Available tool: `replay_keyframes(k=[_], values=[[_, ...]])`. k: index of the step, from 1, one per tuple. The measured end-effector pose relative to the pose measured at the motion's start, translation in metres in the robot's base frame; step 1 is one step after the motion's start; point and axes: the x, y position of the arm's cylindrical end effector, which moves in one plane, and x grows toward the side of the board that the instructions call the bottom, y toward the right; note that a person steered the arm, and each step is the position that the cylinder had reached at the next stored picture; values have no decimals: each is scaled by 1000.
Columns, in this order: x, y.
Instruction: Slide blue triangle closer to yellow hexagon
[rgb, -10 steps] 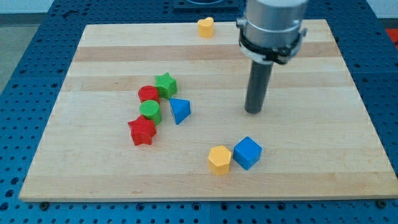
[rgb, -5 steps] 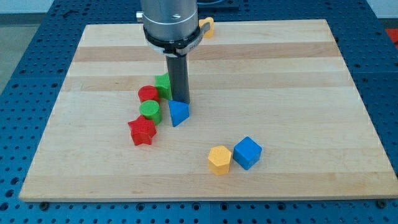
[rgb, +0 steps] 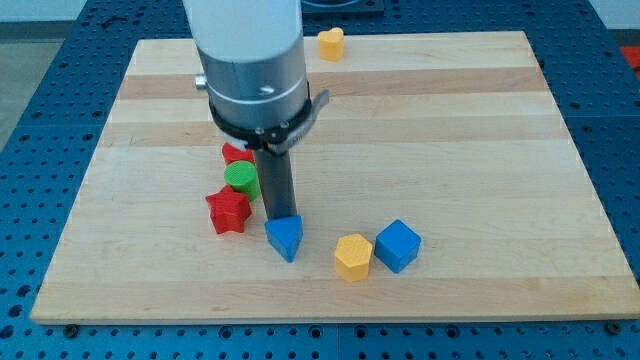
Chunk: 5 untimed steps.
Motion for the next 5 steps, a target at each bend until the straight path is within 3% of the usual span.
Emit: replay_keyframes(k=[3, 5], values=[[14, 12], [15, -12]])
